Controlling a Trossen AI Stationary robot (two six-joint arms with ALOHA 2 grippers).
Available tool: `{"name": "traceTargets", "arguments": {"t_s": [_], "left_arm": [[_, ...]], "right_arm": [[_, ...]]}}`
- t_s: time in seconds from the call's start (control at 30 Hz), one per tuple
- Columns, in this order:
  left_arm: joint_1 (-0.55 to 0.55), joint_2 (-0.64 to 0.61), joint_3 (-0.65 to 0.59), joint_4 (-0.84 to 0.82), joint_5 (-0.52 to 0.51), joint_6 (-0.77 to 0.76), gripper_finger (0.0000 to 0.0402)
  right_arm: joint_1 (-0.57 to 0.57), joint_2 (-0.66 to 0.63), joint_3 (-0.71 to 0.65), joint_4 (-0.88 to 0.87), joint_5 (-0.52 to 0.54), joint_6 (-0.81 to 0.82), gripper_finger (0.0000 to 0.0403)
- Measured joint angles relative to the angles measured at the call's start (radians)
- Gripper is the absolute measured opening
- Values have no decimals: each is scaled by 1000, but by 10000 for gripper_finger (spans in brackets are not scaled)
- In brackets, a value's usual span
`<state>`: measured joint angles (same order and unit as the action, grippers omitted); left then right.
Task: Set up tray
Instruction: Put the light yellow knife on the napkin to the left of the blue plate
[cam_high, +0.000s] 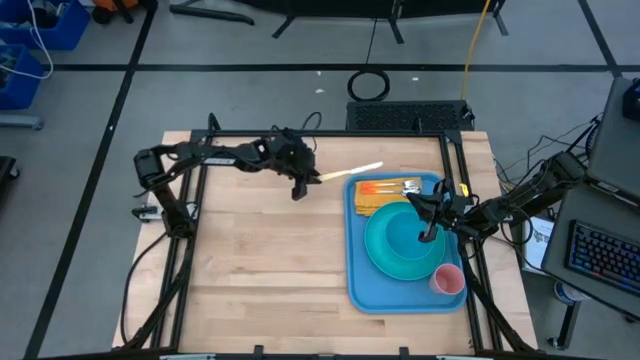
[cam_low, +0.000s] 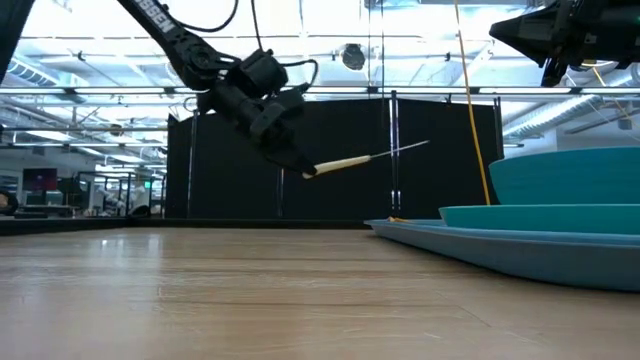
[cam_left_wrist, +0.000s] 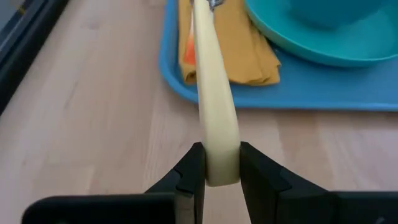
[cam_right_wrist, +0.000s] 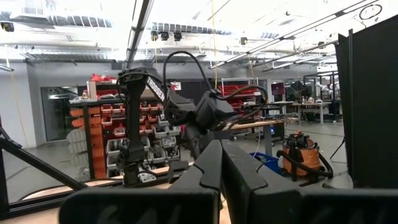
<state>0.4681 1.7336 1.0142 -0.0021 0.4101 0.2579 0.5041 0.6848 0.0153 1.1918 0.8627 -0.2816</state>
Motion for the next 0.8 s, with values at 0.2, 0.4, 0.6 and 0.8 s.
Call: {"name": "traceTargets", "arguments": {"t_s": [0.2, 0.4, 0.6, 0.8], "left_arm": [[4, 42, 102, -157, 65, 63, 77], [1, 81, 183, -205, 33, 89, 77], [-15, 124, 231, -229, 73, 123, 77], [-24, 184, 294, -255, 93, 128, 77]], "right_arm": [[0, 0, 0, -1, 0, 0, 0], [0, 0, 0, -7, 0, 0, 0], [0, 0, 0, -18, 0, 0, 0], [0, 0, 0, -24, 0, 0, 0]]}}
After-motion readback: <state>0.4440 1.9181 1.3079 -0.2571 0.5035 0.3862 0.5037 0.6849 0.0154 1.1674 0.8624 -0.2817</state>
